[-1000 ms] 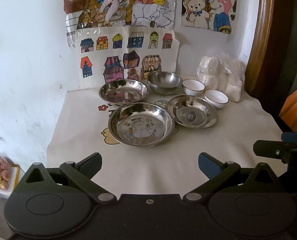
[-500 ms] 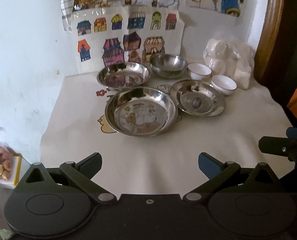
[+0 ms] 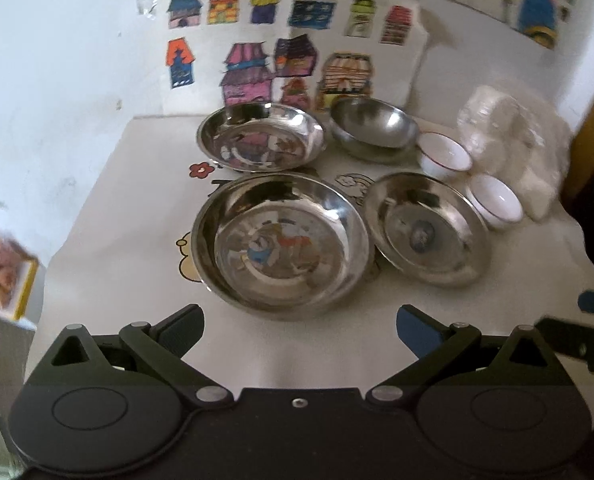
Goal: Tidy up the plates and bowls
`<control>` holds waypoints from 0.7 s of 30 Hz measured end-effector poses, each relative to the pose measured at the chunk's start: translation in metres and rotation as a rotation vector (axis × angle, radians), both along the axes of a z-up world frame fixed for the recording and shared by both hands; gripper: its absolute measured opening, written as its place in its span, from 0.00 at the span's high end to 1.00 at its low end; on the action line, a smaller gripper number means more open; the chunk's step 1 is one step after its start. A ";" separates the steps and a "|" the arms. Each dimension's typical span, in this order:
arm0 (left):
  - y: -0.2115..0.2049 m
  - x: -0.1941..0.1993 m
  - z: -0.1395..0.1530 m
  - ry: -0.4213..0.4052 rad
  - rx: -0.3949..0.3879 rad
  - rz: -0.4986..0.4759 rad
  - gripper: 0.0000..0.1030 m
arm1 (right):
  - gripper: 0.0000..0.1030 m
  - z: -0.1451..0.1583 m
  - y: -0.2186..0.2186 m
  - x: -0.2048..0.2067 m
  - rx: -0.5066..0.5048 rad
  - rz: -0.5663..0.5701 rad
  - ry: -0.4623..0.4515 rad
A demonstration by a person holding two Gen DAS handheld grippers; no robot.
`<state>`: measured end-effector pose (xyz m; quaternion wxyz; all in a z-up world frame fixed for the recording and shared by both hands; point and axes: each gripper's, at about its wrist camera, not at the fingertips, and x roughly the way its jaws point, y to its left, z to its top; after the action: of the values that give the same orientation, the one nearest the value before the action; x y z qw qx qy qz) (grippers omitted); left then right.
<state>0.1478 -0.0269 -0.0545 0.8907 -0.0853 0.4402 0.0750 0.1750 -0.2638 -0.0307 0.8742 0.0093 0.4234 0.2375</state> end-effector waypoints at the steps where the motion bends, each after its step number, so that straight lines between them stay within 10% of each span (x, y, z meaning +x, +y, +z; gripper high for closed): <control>1: 0.001 0.004 0.000 0.011 -0.005 0.022 0.01 | 0.00 0.000 -0.001 0.007 0.001 0.016 0.004; 21: 0.098 0.077 0.007 0.057 0.067 0.138 0.01 | 0.00 -0.005 0.049 0.076 0.085 0.085 0.026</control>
<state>0.2246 0.0711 -0.0476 0.8729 -0.0835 0.4556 0.1533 0.2514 -0.2151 -0.0361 0.8565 0.0314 0.4243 0.2921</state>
